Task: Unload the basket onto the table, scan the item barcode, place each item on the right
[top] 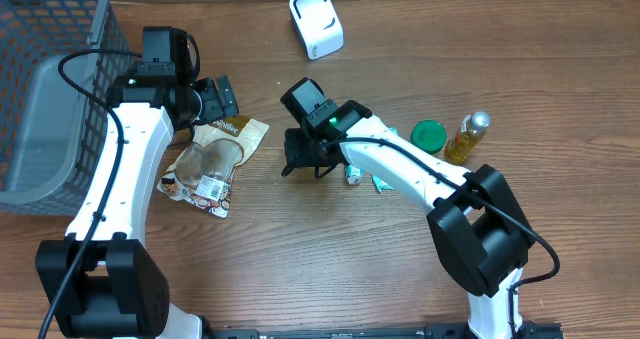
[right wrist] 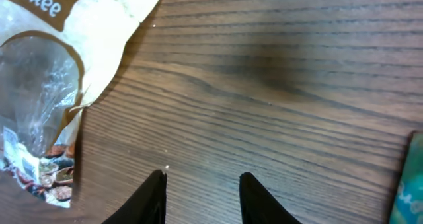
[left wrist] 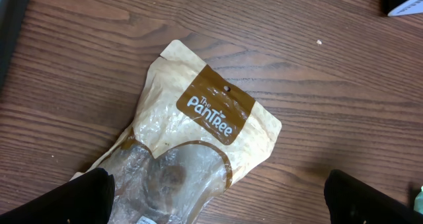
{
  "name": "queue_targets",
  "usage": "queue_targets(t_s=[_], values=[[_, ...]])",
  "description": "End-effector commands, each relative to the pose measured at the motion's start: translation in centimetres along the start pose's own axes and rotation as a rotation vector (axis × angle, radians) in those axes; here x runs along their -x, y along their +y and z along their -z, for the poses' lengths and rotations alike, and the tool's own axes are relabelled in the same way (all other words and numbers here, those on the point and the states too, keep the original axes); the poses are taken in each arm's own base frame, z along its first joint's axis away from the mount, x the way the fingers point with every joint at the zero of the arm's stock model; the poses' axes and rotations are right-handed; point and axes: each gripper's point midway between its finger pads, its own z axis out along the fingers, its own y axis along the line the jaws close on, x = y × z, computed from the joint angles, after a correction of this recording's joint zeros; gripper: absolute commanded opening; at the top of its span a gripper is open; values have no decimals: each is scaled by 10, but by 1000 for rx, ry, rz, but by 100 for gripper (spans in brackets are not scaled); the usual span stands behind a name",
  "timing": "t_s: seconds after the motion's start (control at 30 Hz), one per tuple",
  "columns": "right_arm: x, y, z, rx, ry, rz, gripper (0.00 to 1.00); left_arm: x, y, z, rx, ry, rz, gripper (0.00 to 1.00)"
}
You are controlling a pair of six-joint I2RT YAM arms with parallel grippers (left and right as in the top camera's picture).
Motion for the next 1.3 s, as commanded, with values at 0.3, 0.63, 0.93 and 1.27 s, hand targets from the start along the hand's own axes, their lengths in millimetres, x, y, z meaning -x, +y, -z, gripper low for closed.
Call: queue_targets(t_s=[0.3,0.63,0.93,1.27], values=[[5,0,13,0,-35,-3,53,-1,3,-4,8,10,-1,100],[5,0,13,0,-36,-2,100,-1,3,-4,8,10,-1,100],[7,1,14,4,-41,-2,100,-1,3,-4,8,10,-1,100],[7,1,14,4,-41,-2,100,-1,3,-4,8,10,-1,100]])
